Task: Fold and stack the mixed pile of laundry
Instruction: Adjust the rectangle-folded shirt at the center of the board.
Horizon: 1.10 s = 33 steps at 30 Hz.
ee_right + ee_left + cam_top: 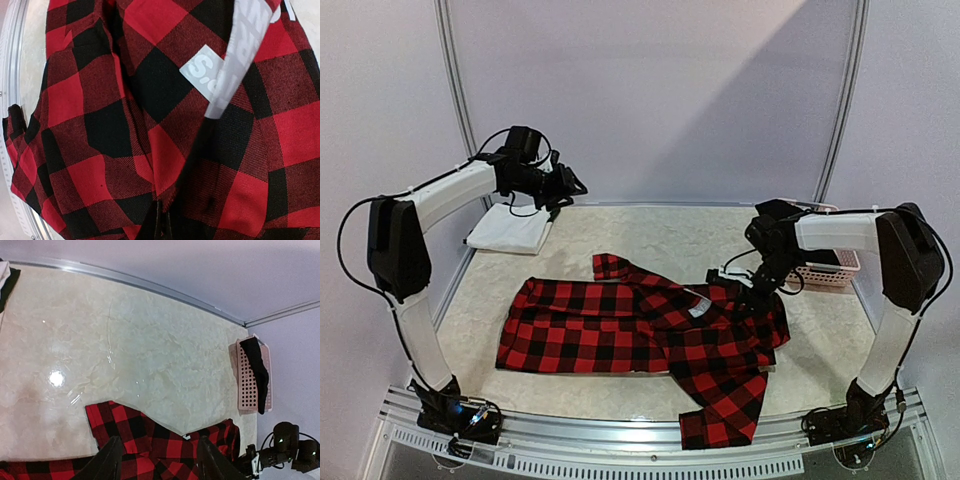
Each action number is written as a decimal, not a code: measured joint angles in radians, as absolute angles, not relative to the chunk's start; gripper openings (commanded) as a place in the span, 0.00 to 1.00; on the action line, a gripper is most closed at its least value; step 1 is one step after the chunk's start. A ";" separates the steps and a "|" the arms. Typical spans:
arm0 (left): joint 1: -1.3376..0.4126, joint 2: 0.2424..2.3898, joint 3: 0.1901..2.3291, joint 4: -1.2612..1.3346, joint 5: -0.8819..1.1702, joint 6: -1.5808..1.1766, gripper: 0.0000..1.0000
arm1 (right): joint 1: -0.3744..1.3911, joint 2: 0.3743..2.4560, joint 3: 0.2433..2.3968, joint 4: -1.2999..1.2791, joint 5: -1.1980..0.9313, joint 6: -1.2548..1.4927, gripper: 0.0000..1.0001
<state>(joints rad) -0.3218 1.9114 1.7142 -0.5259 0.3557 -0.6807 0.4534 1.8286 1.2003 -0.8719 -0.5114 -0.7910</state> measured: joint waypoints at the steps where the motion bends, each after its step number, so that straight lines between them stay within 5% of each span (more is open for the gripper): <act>1: -0.321 1.906 1.702 -0.515 0.349 -0.665 0.55 | 0.452 1.832 1.203 -0.872 -0.512 -0.791 0.06; 20: -0.548 1.934 1.547 -0.660 0.101 0.380 0.55 | 0.449 1.868 1.220 -0.879 -0.532 -0.769 0.09; 33: -0.606 2.147 1.572 -0.644 -0.138 0.595 0.46 | 0.449 1.868 1.220 -0.890 -0.552 -0.769 0.09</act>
